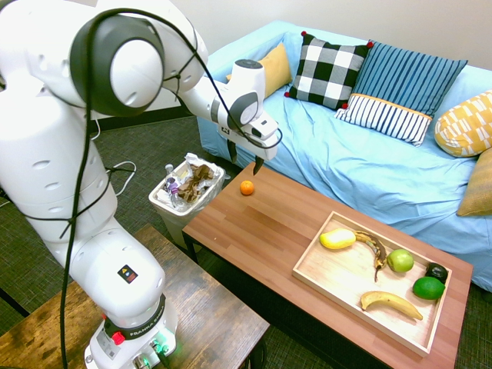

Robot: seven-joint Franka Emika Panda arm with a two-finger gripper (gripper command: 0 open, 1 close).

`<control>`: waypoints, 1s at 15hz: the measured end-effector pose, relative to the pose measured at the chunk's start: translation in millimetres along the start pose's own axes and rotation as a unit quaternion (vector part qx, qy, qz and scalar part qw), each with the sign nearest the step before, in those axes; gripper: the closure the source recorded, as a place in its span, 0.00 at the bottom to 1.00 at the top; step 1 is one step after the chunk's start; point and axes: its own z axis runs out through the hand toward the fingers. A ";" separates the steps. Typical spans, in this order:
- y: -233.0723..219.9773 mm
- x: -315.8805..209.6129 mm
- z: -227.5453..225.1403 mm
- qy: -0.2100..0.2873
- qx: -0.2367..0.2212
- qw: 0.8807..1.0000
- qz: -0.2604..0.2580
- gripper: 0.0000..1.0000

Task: Put the tangerine in the tray

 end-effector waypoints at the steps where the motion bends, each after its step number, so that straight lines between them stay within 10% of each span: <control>1: -9.9 3.2 15.6 -0.001 -0.003 1.000 0.005 0.00; 14: -100.2 20.6 181.2 0.004 -0.059 0.998 0.023 0.00; 15: -102.6 22.1 188.1 0.001 -0.060 0.998 0.026 1.00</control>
